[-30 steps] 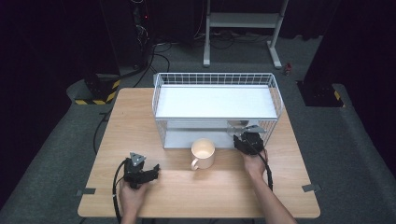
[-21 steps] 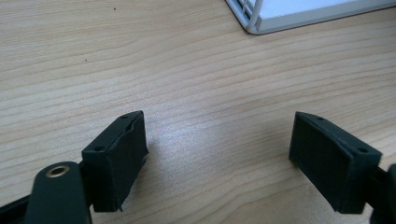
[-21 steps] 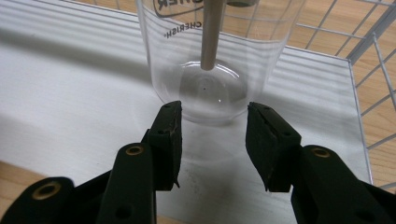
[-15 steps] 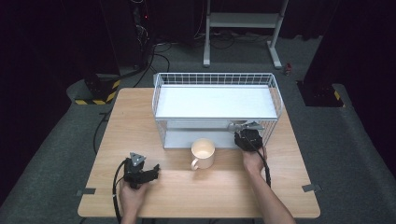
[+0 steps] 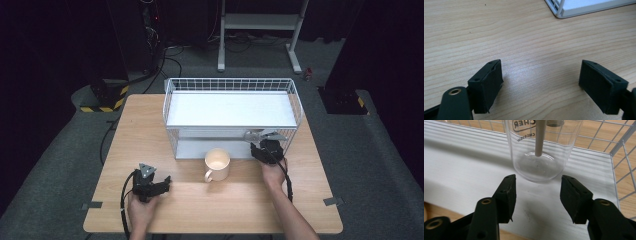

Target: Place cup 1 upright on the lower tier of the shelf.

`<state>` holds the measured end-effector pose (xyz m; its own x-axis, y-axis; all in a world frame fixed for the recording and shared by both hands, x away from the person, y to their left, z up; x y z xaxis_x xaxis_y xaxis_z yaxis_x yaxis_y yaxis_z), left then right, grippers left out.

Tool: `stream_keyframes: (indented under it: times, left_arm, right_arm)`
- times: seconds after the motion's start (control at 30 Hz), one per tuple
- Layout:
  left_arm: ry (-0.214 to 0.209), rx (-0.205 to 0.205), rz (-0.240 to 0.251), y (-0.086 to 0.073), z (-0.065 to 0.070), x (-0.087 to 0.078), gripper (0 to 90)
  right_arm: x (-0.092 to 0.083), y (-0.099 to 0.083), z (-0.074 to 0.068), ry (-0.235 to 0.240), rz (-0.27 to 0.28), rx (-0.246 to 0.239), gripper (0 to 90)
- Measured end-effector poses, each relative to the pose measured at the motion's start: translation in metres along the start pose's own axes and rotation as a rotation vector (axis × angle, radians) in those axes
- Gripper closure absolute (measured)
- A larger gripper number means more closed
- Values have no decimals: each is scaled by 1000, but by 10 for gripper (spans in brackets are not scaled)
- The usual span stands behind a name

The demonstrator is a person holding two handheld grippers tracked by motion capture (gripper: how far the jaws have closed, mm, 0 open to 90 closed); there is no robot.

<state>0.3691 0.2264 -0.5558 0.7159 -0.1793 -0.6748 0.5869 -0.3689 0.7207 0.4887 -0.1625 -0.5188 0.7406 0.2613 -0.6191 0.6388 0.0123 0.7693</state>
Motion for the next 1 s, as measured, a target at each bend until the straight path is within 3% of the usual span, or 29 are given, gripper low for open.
stream_keyframes:
  times: [0.07,0.1,0.3,1.0]
  left_arm:
    - [0,0,0,0,0,0,190]
    - [0,0,0,0,0,0,191]
    - [1,1,0,0,0,0,191]
    - [1,1,-1,0,0,0,191]
  right_arm:
    - [-2,0,2,12,8,-16,450]
    - [-6,-1,2,31,2,3,423]
    - [-18,0,0,79,23,-4,405]
    - [-41,-10,9,124,46,3,387]
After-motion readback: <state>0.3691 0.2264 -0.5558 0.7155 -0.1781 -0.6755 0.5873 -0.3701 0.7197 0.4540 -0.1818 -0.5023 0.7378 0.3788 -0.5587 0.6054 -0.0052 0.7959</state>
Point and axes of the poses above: each handheld gripper's, and its own axes: x roughly forward along the jaws, y roughly out of its top, z roughly to its right, the point moved 4 cm from there along x, roughly forward along the jaws, and after that the axes turned 12 degrees about x, right-handed, at the moved point
